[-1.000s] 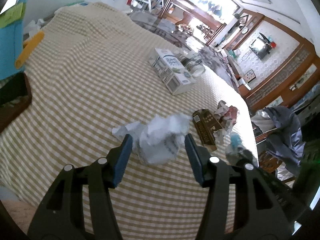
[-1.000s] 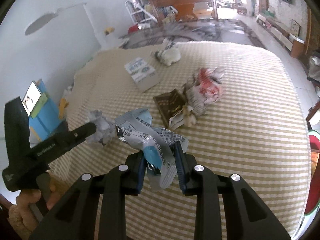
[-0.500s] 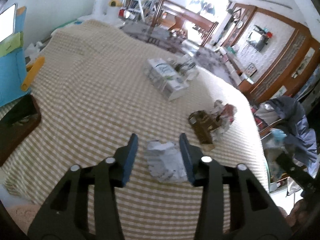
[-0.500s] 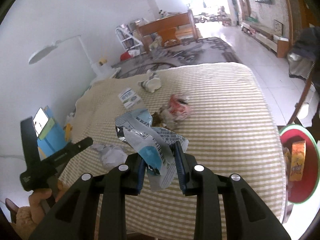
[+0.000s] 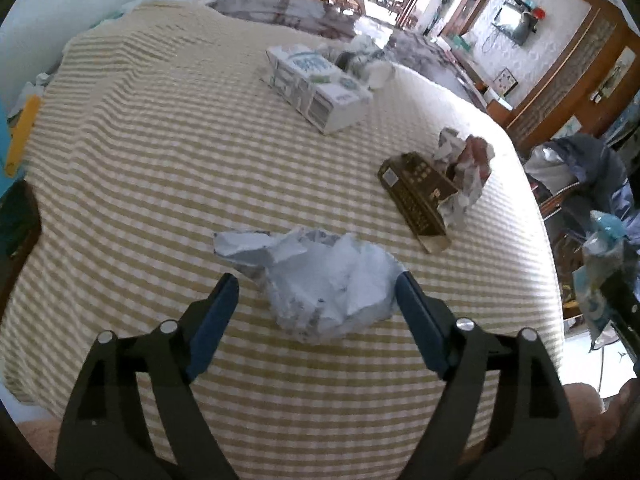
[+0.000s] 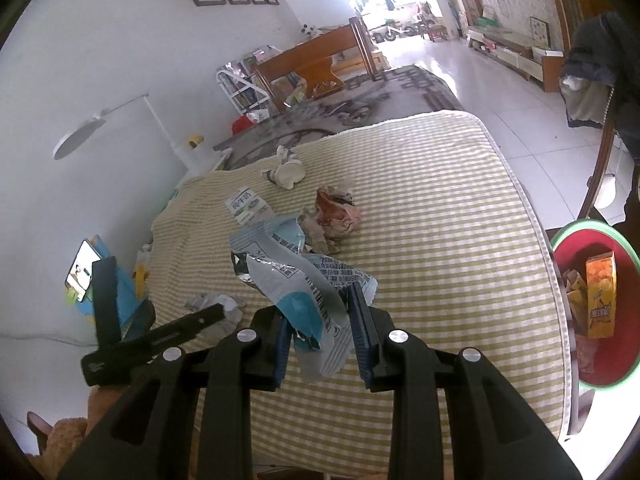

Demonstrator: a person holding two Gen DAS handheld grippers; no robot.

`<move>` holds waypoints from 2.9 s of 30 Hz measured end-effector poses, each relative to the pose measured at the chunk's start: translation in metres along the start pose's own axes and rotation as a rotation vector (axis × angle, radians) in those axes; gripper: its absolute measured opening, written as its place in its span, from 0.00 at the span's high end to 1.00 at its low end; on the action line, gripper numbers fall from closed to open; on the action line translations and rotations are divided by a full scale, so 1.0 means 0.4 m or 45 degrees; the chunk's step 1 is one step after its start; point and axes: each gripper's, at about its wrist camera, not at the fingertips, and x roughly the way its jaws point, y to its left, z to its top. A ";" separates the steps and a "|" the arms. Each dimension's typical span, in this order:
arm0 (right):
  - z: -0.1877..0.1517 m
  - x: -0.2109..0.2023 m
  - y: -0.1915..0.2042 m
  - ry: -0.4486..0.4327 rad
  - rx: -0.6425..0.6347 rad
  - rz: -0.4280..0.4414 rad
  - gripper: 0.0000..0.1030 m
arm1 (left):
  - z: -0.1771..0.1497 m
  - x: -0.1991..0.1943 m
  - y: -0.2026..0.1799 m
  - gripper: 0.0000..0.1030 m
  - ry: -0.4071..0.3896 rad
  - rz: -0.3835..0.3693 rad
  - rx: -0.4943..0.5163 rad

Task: Collect trash
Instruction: 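Carry both items over the red bin and open both tools, then move both empty tools back over the bed, then grasp the crumpled patterned paper with the right tool while the left tool grasps the brown Baisi box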

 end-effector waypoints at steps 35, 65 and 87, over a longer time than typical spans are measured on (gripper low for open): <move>-0.101 -0.322 -0.539 -0.326 0.670 -0.251 0.73 | -0.035 -0.046 -0.741 0.51 0.089 -0.639 0.599; 0.033 -0.234 -0.422 -0.289 0.514 -0.250 0.27 | 0.079 0.050 -0.184 0.11 0.019 -0.036 0.226; 0.198 0.449 -0.009 0.368 0.006 -0.166 0.60 | 0.096 0.043 -0.024 0.11 0.000 -0.178 -0.086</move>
